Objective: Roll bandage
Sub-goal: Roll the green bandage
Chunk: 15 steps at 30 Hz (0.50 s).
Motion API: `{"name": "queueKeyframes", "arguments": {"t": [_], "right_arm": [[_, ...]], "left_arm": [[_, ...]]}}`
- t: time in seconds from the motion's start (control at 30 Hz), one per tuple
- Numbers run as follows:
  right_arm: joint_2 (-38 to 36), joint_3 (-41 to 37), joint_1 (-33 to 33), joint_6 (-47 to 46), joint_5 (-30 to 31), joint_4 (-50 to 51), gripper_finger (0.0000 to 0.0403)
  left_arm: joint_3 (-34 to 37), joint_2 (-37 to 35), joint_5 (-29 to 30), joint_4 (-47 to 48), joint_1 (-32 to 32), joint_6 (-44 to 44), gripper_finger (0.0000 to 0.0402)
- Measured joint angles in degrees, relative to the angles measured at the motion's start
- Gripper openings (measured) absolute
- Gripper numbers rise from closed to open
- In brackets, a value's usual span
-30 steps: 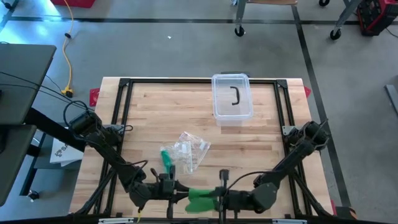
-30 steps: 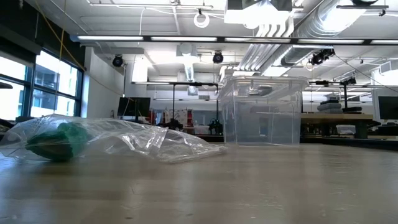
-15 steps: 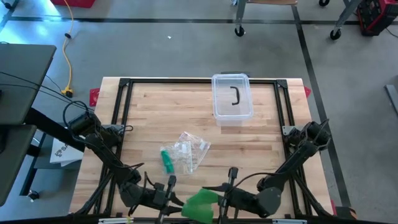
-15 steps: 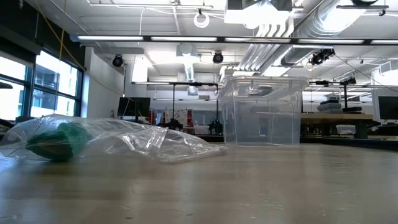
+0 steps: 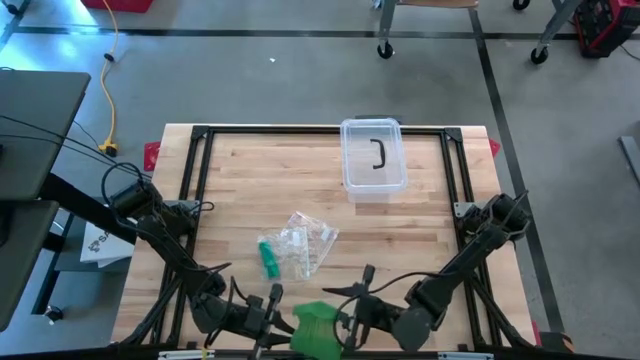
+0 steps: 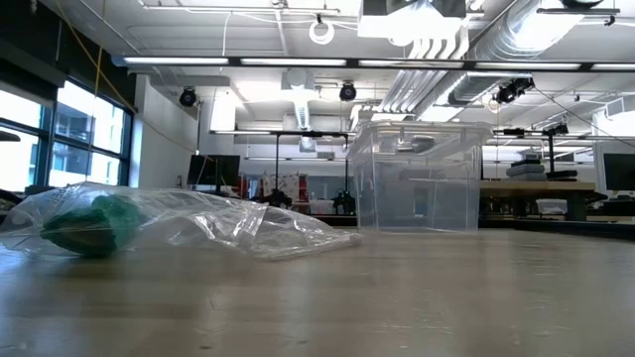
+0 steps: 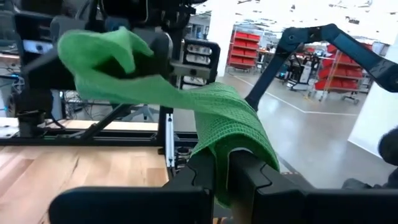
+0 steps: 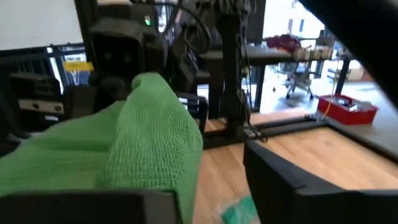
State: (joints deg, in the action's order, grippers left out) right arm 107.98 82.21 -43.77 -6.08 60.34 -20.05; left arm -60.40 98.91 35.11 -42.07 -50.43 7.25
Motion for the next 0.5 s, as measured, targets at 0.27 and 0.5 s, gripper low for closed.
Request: {"name": "queueKeyframes", "arguments": {"t": [0.27, 0.5], "right_arm": [[0.0, 0.0, -1.82, 2.57, 1.08, 0.71, 0.0166], [-0.07, 0.0, -3.38, 9.28, 1.09, -4.68, 0.0119]], "left_arm": [[0.0, 0.04, 4.05, -0.58, -0.02, 4.5, 0.0014], [0.0, 0.04, 4.3, -0.56, -0.04, 4.52, 0.0014]]}}
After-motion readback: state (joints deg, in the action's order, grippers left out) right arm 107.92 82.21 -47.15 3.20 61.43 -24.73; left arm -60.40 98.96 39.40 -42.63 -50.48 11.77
